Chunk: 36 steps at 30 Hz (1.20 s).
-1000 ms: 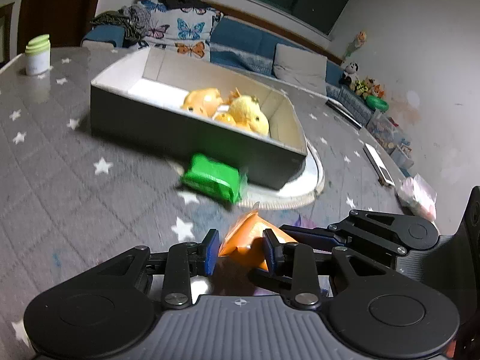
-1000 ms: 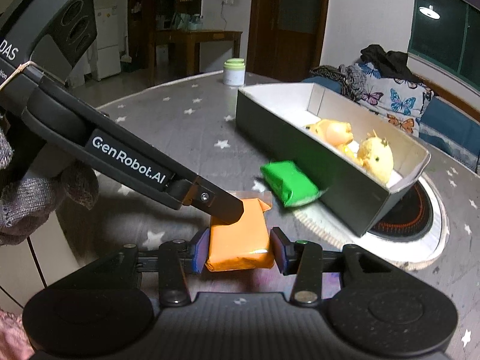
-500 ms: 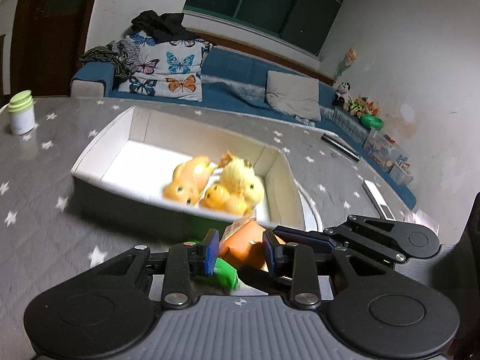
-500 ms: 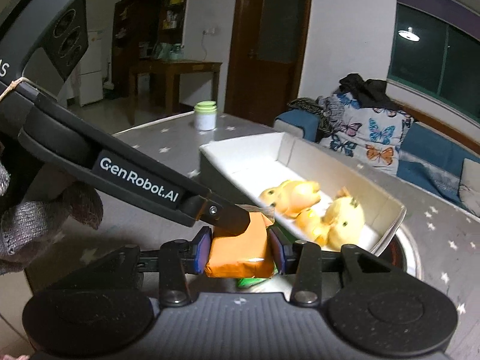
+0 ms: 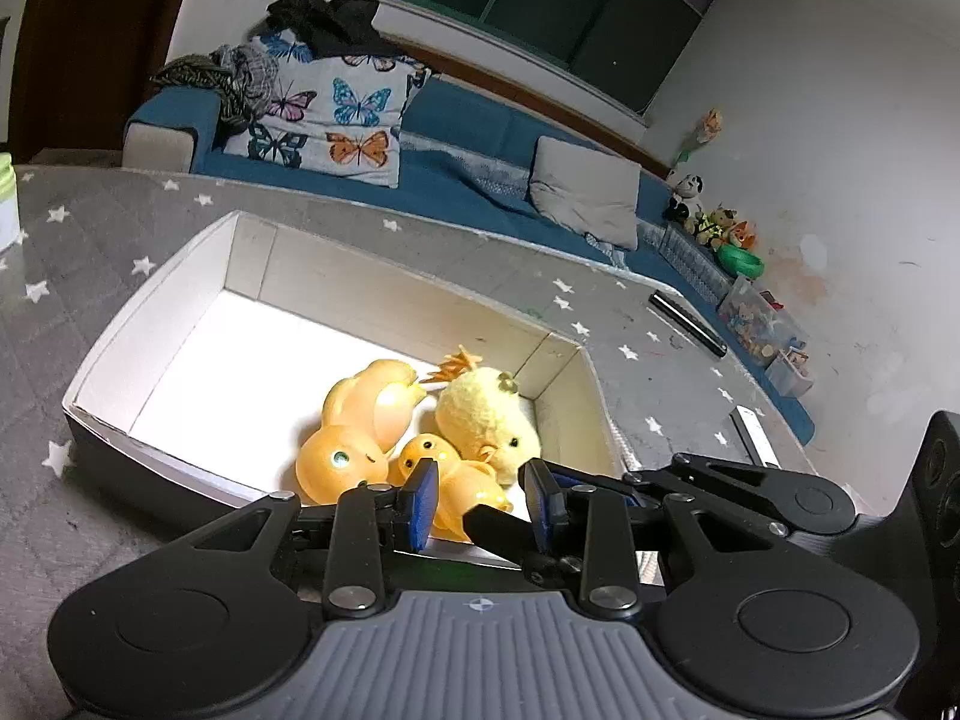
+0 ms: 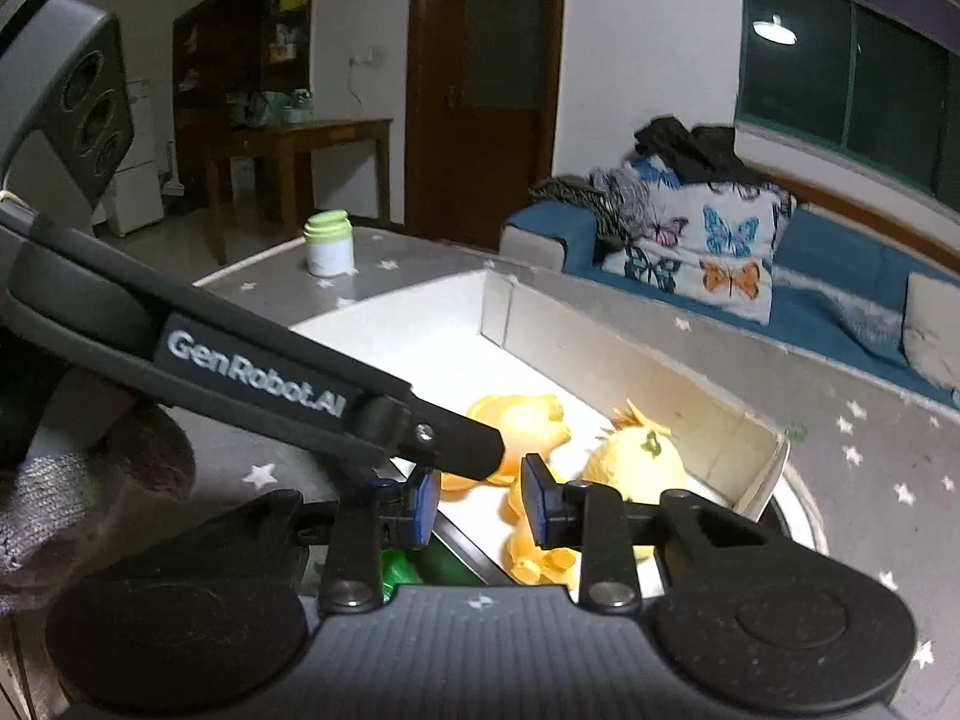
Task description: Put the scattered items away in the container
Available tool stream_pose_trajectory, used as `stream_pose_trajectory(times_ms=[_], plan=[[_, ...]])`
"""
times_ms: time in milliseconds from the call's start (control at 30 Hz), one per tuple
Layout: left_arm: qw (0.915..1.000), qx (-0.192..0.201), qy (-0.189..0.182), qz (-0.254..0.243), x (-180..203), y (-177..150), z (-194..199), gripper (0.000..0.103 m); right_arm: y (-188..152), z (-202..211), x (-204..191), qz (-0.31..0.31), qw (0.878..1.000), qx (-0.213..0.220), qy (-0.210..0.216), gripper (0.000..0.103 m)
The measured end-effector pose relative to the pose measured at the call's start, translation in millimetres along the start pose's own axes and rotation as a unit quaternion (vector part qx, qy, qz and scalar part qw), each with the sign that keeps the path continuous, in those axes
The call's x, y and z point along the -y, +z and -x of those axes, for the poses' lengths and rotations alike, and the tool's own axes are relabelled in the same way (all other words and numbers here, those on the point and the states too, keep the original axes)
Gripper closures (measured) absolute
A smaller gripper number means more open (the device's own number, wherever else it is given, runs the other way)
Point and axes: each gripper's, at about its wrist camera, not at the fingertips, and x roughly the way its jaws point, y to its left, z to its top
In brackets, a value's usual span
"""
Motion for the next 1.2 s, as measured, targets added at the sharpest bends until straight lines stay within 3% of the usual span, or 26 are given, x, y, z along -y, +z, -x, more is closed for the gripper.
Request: stream_pose_trajectory(times_ms=[400,700,900,1200], plan=[[0.9999,0.008,0.004,0.003,-7,-15,15,0.069,-14,15,10,-0.018,1.000,0.003,-0.002,0.072],[0.9996,-0.004,0.016,-0.024,5,-51,44,0.069,-39,55,5,-0.011,1.000,-0.003,0.013,0.039],[0.9980,-0.037,0.004,-0.050,21,-83,48,0.069,-64,73,-8,0.000,0.999,-0.028,0.033,0.029],[0.9943,-0.085,-0.009,-0.064,36,-115,38,0.069,-93,73,-27,0.021,0.996,-0.071,0.054,0.028]])
